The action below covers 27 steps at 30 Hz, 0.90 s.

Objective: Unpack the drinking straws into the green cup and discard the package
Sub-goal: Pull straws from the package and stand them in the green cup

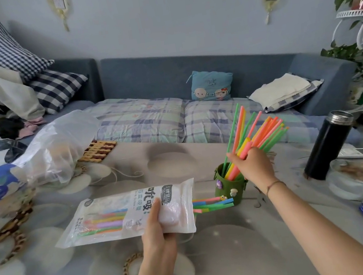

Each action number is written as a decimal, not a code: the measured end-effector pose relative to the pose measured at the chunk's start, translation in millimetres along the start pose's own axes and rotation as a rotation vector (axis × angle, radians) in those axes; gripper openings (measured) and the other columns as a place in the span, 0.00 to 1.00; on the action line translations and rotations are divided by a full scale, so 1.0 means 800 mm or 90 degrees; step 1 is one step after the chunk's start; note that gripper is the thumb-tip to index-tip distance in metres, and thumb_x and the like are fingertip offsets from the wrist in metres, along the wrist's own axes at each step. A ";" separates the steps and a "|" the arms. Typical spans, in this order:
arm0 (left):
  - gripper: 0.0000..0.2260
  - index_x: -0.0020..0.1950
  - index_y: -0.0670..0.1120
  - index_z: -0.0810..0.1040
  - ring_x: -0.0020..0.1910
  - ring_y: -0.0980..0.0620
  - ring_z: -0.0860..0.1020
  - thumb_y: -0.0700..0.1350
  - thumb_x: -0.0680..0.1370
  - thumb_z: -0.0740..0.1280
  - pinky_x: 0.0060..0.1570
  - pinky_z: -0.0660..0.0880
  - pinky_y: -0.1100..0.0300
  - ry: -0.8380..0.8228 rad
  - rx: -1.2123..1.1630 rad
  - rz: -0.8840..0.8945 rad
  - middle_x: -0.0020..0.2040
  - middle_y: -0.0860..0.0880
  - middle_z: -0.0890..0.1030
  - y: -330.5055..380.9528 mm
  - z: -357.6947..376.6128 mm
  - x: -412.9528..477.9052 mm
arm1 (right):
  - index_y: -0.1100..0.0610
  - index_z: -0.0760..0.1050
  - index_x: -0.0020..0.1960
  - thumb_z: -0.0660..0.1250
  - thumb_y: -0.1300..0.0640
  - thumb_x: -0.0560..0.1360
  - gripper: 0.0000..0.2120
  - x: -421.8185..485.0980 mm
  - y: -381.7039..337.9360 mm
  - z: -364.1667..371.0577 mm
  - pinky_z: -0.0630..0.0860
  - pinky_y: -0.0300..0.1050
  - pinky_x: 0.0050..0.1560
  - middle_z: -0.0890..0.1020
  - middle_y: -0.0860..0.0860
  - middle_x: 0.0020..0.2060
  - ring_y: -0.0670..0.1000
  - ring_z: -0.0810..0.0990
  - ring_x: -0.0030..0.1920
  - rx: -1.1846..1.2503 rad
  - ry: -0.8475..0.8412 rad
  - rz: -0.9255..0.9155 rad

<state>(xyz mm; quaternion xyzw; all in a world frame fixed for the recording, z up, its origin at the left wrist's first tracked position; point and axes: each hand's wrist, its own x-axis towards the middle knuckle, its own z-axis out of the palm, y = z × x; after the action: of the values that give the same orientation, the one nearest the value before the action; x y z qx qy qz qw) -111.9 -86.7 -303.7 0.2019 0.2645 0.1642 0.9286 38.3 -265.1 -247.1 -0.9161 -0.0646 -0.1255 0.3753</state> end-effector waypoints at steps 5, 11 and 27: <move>0.22 0.70 0.43 0.73 0.62 0.44 0.79 0.41 0.76 0.69 0.58 0.76 0.43 0.002 -0.014 0.008 0.65 0.44 0.80 -0.002 -0.003 0.003 | 0.59 0.64 0.49 0.71 0.48 0.70 0.20 -0.033 -0.008 -0.016 0.73 0.50 0.35 0.74 0.49 0.29 0.58 0.79 0.34 0.083 0.123 -0.001; 0.21 0.70 0.44 0.73 0.61 0.46 0.79 0.42 0.77 0.69 0.51 0.78 0.47 0.010 -0.012 0.002 0.64 0.45 0.80 -0.006 0.000 0.000 | 0.53 0.71 0.42 0.58 0.38 0.75 0.18 -0.119 -0.027 -0.008 0.75 0.51 0.40 0.79 0.48 0.32 0.53 0.79 0.36 0.210 0.003 -0.010; 0.20 0.71 0.44 0.73 0.49 0.50 0.81 0.42 0.78 0.67 0.44 0.78 0.50 0.011 -0.031 -0.025 0.65 0.46 0.79 -0.003 0.002 -0.004 | 0.54 0.73 0.40 0.68 0.57 0.73 0.05 -0.139 -0.036 -0.010 0.60 0.33 0.18 0.74 0.44 0.22 0.41 0.68 0.20 0.701 0.066 0.152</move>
<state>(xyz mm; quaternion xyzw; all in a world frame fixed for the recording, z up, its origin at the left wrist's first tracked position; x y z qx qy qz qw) -113.3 -90.8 -302.4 0.1728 0.2721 0.1540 0.9340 -76.4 -253.2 -253.1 -0.5788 0.0022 -0.0749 0.8121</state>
